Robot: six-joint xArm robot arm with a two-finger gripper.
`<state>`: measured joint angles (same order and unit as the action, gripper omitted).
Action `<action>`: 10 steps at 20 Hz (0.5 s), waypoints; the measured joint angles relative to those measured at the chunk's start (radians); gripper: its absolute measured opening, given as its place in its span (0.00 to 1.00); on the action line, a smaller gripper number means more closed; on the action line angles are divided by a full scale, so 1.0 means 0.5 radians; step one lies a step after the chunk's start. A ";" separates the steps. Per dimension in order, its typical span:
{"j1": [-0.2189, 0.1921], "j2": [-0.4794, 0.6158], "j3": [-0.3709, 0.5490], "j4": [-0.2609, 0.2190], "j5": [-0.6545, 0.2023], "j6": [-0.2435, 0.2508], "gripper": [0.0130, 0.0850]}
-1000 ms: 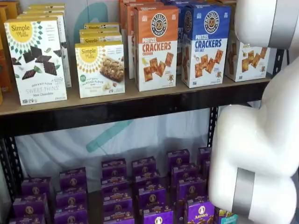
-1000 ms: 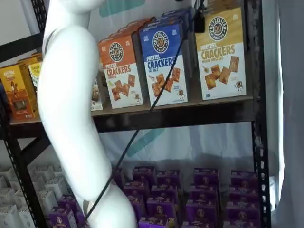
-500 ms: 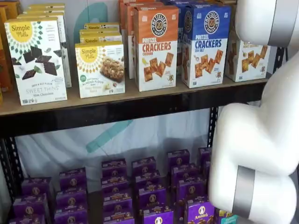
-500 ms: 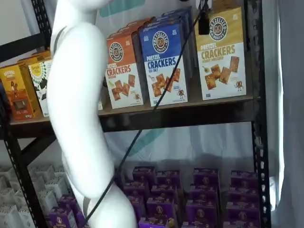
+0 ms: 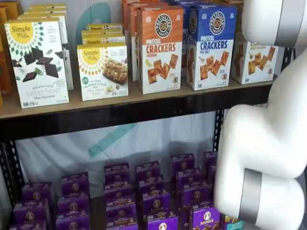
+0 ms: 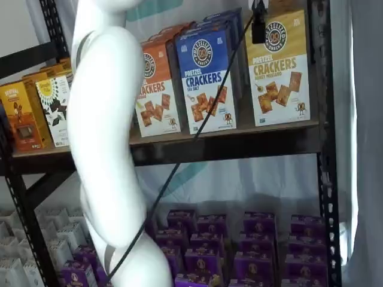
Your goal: Retrieve the yellow and white box located on the top shelf, the sixth one from the left
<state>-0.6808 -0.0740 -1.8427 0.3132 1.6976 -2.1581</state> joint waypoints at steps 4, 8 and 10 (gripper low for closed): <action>0.030 0.008 -0.027 -0.083 0.022 0.003 1.00; 0.064 -0.009 -0.005 -0.145 -0.005 0.009 1.00; 0.089 -0.009 -0.011 -0.193 0.001 0.017 1.00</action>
<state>-0.6365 -0.0784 -1.8482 0.2167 1.6980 -2.1494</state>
